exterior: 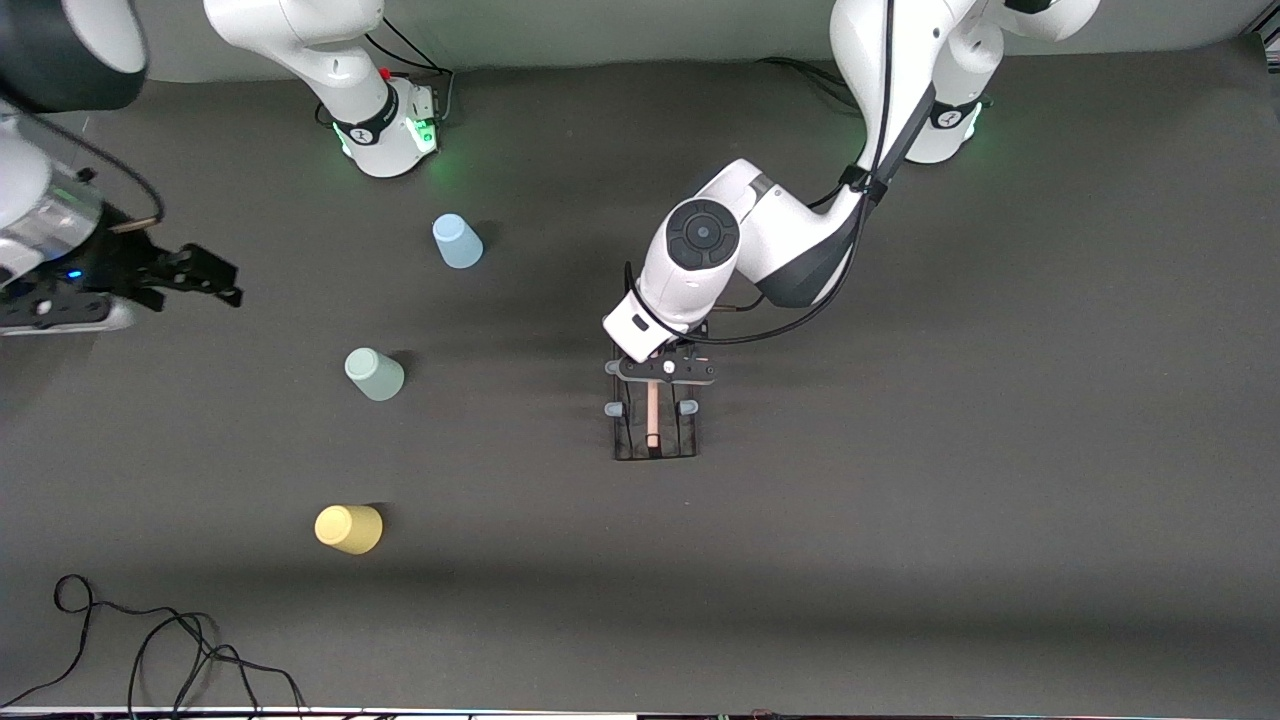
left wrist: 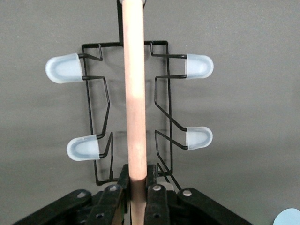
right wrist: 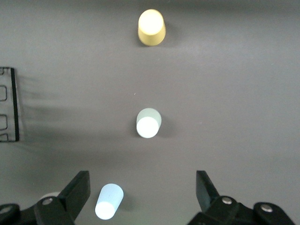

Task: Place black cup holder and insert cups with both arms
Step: 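Grasp the pale green cup with the right gripper while the left gripper withdraws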

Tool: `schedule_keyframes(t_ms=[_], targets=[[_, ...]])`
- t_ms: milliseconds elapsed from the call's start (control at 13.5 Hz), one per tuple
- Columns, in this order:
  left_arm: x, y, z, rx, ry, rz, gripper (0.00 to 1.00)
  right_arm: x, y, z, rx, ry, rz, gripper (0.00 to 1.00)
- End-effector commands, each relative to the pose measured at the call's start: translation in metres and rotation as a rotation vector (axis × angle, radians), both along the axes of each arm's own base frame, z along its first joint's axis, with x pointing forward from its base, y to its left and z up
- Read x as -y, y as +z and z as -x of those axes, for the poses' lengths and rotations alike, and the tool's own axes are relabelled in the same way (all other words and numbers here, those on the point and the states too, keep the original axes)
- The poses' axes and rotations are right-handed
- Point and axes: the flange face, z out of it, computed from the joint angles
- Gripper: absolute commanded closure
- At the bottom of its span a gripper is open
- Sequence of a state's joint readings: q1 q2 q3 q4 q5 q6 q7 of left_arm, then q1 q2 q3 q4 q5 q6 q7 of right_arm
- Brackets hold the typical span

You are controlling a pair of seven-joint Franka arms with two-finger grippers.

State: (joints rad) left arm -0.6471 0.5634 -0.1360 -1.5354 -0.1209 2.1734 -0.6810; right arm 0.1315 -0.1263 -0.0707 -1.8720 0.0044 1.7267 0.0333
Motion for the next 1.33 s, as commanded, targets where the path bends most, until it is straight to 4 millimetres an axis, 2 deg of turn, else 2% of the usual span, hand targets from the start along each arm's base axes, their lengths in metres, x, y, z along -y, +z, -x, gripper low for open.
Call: schedule_keyframes(t_ms=[0, 148, 296, 444, 592, 665, 739, 887, 1035, 1183, 1257], targets=[[0.004, 0.009, -0.003, 0.059, -0.055, -0.018, 0.00, 0.002, -0.009, 0.044, 0.019, 0.006, -0.013, 0.00], [-0.003, 0.025, -0.008, 0.067, -0.035, -0.009, 0.00, -0.001, -0.018, 0.055, 0.004, 0.015, -0.015, 0.00], [-0.019, 0.056, -0.021, 0.093, -0.002, 0.010, 0.00, -0.002, -0.038, 0.056, -0.001, 0.015, -0.014, 0.00], [-0.060, 0.095, -0.041, 0.097, 0.044, 0.010, 0.00, -0.003, -0.080, 0.055, 0.010, 0.010, -0.012, 0.00], [-0.088, 0.130, -0.045, 0.099, 0.059, -0.004, 0.00, -0.004, -0.131, 0.058, 0.034, 0.008, -0.011, 0.00], [-0.108, 0.145, -0.053, 0.116, 0.087, -0.003, 0.00, -0.004, -0.154, 0.059, 0.050, -0.001, -0.010, 0.00], [-0.138, 0.156, -0.063, 0.118, 0.127, -0.009, 0.00, -0.005, -0.177, 0.059, 0.053, -0.001, -0.008, 0.00], [-0.174, 0.174, -0.063, 0.076, 0.105, -0.061, 0.00, -0.006, -0.229, 0.055, 0.053, -0.002, 0.000, 0.00], [-0.231, 0.198, -0.070, 0.052, 0.082, -0.088, 0.00, -0.006, -0.277, 0.050, 0.080, -0.001, 0.007, 0.00], [-0.280, 0.223, -0.072, 0.064, 0.050, -0.092, 0.00, -0.019, -0.310, 0.048, 0.099, 0.022, 0.010, 0.00], [-0.316, 0.235, -0.076, 0.079, 0.034, -0.093, 0.00, -0.018, -0.322, 0.047, 0.098, 0.023, 0.013, 0.00]])
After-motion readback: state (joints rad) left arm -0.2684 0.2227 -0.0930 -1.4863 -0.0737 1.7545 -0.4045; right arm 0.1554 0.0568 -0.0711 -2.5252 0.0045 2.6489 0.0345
